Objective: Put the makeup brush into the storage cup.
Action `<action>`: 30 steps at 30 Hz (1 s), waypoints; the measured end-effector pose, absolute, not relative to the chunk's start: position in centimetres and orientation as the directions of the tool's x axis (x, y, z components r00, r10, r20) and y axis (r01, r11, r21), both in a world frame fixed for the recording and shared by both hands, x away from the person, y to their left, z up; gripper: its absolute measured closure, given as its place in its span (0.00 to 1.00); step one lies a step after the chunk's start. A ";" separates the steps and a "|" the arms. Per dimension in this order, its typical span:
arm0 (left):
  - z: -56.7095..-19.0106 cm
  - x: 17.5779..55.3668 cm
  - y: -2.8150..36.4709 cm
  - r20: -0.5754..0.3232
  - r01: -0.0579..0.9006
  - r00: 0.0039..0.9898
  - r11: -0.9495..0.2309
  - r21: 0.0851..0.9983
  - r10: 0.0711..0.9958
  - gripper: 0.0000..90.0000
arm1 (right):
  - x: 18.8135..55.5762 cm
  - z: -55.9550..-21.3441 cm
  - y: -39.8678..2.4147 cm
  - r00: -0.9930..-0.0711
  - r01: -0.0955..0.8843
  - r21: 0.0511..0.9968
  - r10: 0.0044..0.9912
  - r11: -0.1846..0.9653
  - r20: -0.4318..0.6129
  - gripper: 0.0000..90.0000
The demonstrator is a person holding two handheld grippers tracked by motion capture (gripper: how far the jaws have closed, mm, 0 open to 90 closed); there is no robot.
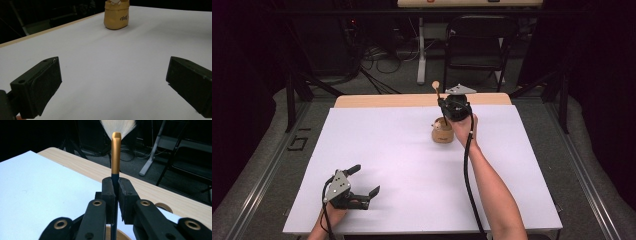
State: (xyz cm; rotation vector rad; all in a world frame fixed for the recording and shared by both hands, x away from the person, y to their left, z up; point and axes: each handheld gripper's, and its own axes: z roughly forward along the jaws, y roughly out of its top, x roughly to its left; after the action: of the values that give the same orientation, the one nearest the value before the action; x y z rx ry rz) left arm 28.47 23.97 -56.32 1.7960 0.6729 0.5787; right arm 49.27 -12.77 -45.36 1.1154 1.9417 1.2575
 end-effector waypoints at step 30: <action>-56.3 28.5 24.0 0.058 0.168 0.719 -0.254 0.952 0.693 0.00 | 49.6 -47.3 -13.3 -0.497 0.388 0.894 0.868 0.223 0.000 0.93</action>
State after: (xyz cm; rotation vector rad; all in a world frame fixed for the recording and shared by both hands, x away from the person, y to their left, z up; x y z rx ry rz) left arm 28.47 24.01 -56.33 1.7920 0.6792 0.5780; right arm 49.60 -13.31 -47.30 1.1535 1.9902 1.2287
